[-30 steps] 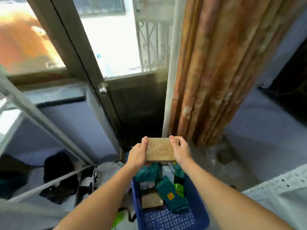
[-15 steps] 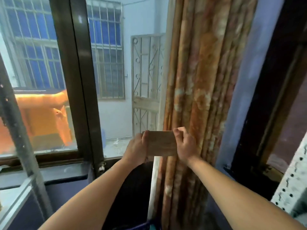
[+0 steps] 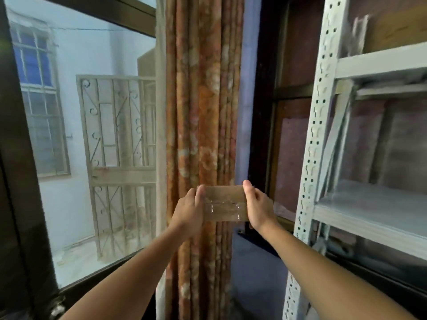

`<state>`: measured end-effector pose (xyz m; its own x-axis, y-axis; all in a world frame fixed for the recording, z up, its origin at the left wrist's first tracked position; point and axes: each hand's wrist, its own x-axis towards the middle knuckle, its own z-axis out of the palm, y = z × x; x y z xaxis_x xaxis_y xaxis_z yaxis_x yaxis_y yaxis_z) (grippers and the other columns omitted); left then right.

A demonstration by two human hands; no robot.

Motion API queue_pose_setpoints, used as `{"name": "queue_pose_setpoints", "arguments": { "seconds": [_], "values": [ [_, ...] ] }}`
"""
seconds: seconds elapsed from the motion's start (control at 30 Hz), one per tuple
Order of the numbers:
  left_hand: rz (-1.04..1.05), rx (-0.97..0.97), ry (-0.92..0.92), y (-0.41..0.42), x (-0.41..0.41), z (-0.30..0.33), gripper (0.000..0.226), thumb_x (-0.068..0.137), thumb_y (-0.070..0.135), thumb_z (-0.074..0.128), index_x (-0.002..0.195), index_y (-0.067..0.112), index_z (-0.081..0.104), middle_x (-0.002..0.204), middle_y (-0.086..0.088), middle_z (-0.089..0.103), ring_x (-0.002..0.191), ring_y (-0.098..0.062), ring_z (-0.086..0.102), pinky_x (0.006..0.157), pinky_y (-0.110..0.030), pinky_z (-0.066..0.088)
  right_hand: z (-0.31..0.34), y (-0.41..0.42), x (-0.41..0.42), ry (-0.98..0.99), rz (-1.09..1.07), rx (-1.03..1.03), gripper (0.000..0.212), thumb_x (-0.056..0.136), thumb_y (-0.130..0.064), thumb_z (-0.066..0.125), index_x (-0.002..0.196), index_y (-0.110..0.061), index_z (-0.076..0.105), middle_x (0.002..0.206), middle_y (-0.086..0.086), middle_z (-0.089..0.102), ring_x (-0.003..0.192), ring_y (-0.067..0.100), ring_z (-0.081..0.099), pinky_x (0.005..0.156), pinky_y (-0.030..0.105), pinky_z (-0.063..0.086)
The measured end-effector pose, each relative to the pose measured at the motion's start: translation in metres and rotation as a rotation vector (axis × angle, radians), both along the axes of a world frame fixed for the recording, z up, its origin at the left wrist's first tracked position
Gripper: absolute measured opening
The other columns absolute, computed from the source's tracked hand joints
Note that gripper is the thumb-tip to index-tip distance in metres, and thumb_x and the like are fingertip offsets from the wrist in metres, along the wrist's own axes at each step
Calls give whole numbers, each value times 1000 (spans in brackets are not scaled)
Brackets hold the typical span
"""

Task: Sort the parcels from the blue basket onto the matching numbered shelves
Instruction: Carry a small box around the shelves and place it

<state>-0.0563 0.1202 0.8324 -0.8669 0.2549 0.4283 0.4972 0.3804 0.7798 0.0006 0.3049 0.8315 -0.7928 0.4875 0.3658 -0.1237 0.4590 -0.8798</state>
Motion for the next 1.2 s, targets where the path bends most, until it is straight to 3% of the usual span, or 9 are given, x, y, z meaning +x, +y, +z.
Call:
{"name": "queue_pose_setpoints", "arguments": {
  "seconds": [0.07,0.17,0.3,0.47,0.63,0.83,0.97,1.1,1.2],
  "values": [
    [-87,-50,18,10,12,2,60,106,51,20,136,14,56,125,-12,63,118,-34,59,100,-45,48,-2,5,28,7,-132,-9,79,84,-85,29,87,-18,71,85,1,73,81,17,70,78,39,58],
    [-227,-50,-41,30,42,-4,70,98,69,16,122,19,59,103,-4,65,89,-26,68,65,-36,59,-11,15,76,-20,-303,-23,74,92,-78,32,88,-14,70,84,5,72,77,19,70,66,32,56],
    [-411,-65,-83,52,86,-12,62,102,58,24,127,11,56,98,-9,63,87,-40,67,70,-55,61,-16,17,148,-53,-479,56,75,95,-73,28,95,-11,69,85,2,68,80,15,64,76,36,53],
    [-567,-15,-167,80,146,-13,60,100,67,24,116,21,57,99,-11,61,72,-31,67,54,-49,61,-6,17,232,-69,-578,42,62,97,-69,27,107,-19,61,98,-2,62,90,11,57,80,31,46],
    [-674,5,-146,101,202,-12,69,92,78,20,121,25,53,103,-6,60,88,-34,66,51,-41,61,0,19,303,-17,-684,49,45,100,-63,32,103,-24,55,96,-4,58,92,13,55,84,32,43],
    [-778,-38,-78,118,259,-20,71,87,83,16,119,29,48,108,0,62,99,-24,62,79,-49,59,-3,27,374,-30,-687,-8,51,92,-76,34,116,-34,52,102,-14,58,103,18,60,91,48,57],
    [-902,-126,41,125,290,-23,65,95,68,41,143,25,33,128,8,57,117,-14,55,96,-32,45,-6,39,412,76,-504,-276,65,95,-73,36,153,-44,25,145,-22,30,139,5,24,122,43,20],
    [-981,-197,267,124,316,-24,57,98,42,63,140,28,26,123,17,45,112,-6,48,85,-14,37,-12,54,446,147,-406,-579,96,62,-87,62,142,-37,46,141,3,54,129,23,52,111,48,43],
    [-996,-140,544,130,320,-33,65,96,8,65,145,26,26,158,16,24,151,-9,20,115,-19,32,-12,51,463,233,-302,-773,74,78,-74,61,139,-33,53,134,10,63,125,29,59,106,54,47]
  ]
}}
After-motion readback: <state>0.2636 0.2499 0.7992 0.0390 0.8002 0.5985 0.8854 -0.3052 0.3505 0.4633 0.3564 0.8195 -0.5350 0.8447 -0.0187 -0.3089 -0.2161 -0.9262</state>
